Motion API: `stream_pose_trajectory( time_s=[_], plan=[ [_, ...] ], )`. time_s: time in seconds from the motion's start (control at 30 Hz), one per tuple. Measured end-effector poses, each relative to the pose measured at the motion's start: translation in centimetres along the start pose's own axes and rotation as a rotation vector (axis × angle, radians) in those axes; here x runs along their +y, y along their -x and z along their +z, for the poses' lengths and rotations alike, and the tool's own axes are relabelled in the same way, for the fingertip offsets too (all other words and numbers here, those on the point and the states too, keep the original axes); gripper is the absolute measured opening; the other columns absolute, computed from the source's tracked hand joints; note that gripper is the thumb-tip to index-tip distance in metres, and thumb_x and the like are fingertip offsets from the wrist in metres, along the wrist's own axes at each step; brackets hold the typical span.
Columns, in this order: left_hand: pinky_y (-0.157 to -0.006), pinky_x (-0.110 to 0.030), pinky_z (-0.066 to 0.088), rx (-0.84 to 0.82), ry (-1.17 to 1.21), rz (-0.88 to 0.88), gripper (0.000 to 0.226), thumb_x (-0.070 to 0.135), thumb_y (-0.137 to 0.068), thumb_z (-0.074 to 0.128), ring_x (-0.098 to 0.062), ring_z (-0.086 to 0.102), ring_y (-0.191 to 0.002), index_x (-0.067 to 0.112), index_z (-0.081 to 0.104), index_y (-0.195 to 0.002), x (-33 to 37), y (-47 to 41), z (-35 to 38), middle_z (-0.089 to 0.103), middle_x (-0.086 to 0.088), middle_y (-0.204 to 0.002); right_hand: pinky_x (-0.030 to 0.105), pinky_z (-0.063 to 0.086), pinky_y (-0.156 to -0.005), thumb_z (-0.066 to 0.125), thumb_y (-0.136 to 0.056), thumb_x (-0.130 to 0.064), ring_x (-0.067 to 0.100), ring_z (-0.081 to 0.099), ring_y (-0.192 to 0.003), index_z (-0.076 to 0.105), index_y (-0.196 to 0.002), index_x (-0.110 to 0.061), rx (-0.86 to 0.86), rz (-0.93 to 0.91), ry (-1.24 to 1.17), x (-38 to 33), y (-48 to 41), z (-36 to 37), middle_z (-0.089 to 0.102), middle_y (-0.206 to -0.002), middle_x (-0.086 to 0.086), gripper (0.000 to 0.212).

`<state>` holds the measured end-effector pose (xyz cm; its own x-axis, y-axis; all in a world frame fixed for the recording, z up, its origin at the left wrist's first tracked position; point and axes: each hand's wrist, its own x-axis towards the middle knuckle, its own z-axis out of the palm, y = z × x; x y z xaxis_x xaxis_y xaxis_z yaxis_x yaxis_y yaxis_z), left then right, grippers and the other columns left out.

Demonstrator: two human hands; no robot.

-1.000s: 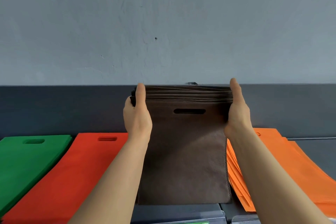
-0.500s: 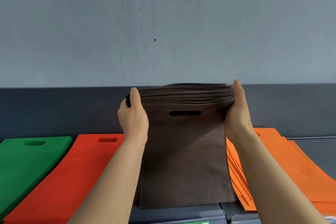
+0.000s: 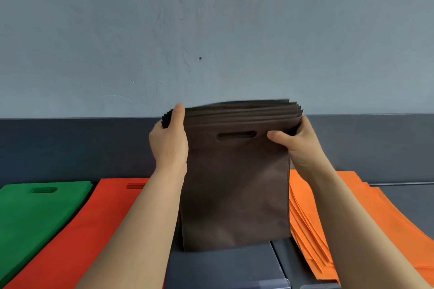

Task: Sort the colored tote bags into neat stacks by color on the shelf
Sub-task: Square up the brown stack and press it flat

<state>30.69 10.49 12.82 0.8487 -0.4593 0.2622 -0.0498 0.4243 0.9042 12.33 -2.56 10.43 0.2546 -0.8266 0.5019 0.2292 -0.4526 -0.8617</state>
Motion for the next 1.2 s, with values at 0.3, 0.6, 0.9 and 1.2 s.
stream_pose_trajectory(
  time_s=[0.3, 0.6, 0.9, 1.2],
  plan=[
    [-0.048, -0.022, 0.032, 0.012, -0.048, 0.025, 0.038, 0.037, -0.088, 0.057, -0.002, 0.039, -0.040, 0.017, 0.039, -0.061, -1.6, 0.5, 0.5, 0.039, 0.013, -0.041, 0.040, 0.047, -0.091, 0.071, -0.069, -0.055, 0.018, 0.059, -0.090, 0.063, -0.080, -0.021, 0.347, 0.249, -0.199, 0.5, 0.3, 1.8, 0.064, -0.088, -0.003, 0.036],
    [-0.060, -0.030, 0.032, 0.058, -0.018, 0.079, 0.047, 0.042, -0.088, 0.057, -0.006, 0.037, -0.045, 0.024, 0.035, -0.051, -2.1, 0.0, 0.8, 0.038, 0.013, -0.038, 0.033, 0.040, -0.073, 0.070, -0.076, -0.050, 0.016, 0.050, -0.079, 0.057, -0.077, -0.012, 0.405, 0.299, -0.230, -0.3, -0.3, 1.7, 0.055, -0.079, -0.001, 0.040],
    [-0.059, -0.033, 0.026, 0.121, -0.026, 0.077, 0.038, 0.028, -0.089, 0.046, -0.012, 0.028, -0.055, 0.018, 0.029, -0.057, -2.1, -0.6, 1.0, 0.030, 0.007, -0.054, 0.050, 0.039, -0.105, 0.074, -0.050, -0.070, 0.022, 0.055, -0.118, 0.057, -0.125, -0.024, 0.115, 0.292, -0.228, 0.3, -0.5, 0.9, 0.060, -0.126, -0.001, 0.090],
    [-0.066, -0.027, 0.034, 0.067, -0.032, 0.046, 0.033, 0.046, -0.095, 0.042, -0.006, 0.040, -0.064, 0.023, 0.043, -0.072, -2.7, -1.0, 0.3, 0.041, 0.009, -0.067, 0.028, 0.054, -0.084, 0.072, -0.075, 0.003, 0.012, 0.062, -0.104, 0.042, -0.129, -0.018, -0.100, 0.067, 0.071, 2.4, 0.4, -0.5, 0.063, -0.116, -0.001, 0.066]
  ],
)
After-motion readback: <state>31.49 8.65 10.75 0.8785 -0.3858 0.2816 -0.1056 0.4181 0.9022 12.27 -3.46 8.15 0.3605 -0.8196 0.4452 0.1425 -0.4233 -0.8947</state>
